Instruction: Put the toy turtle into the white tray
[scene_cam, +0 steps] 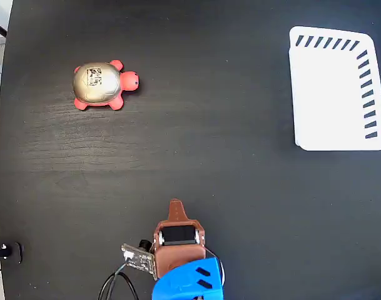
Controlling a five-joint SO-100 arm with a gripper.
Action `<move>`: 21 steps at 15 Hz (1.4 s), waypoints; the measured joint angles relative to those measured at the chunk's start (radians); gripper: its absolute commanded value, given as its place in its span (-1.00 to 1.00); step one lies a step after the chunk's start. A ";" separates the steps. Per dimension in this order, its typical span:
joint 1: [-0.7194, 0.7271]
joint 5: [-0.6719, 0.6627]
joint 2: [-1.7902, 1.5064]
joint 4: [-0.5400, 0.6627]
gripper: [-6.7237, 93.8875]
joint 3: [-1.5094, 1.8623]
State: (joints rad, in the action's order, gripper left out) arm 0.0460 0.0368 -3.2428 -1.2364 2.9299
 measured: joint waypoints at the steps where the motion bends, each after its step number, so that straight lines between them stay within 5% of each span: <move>1: 0.000 0.000 0.000 0.000 -0.86 0.000; 14: 0.020 0.000 0.028 0.002 -0.86 -0.002; 18: 0.017 0.087 0.408 0.218 -0.86 -0.072; 21: 0.037 0.114 0.838 0.158 -0.86 -0.413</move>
State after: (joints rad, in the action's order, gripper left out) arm 0.0828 0.1503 -2.4053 -1.0784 2.5173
